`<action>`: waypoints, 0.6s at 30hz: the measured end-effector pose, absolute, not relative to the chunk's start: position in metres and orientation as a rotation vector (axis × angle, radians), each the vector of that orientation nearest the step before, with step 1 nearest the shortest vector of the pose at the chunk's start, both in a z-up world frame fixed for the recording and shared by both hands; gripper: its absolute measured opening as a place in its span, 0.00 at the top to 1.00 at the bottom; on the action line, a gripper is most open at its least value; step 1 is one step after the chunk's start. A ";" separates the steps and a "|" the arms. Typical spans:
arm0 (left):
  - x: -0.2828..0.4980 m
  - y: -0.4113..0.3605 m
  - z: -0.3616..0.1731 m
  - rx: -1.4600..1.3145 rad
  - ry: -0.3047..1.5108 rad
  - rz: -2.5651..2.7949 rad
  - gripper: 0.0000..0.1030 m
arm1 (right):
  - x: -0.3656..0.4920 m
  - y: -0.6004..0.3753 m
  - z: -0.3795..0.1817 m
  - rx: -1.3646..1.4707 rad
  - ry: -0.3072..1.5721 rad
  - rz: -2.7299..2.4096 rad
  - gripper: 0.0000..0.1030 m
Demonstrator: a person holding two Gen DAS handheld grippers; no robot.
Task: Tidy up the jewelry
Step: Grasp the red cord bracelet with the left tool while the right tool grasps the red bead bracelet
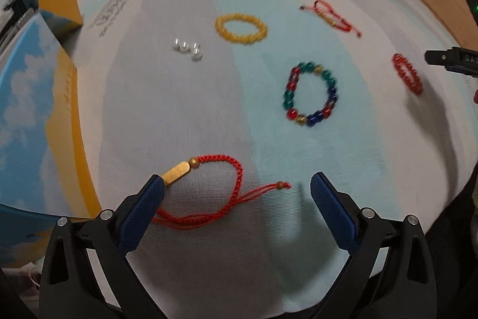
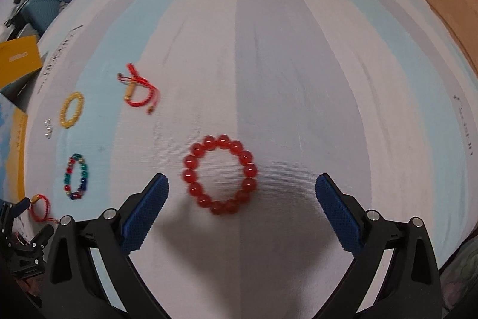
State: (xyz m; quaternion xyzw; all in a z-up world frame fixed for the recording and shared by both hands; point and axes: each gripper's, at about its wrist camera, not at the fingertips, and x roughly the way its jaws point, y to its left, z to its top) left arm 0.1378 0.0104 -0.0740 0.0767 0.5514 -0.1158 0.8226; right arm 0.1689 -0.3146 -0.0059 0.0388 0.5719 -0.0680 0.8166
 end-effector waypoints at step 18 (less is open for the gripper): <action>0.151 0.023 -0.090 0.120 1.227 -0.120 0.52 | 0.180 -0.338 -0.056 0.214 1.339 -0.186 0.49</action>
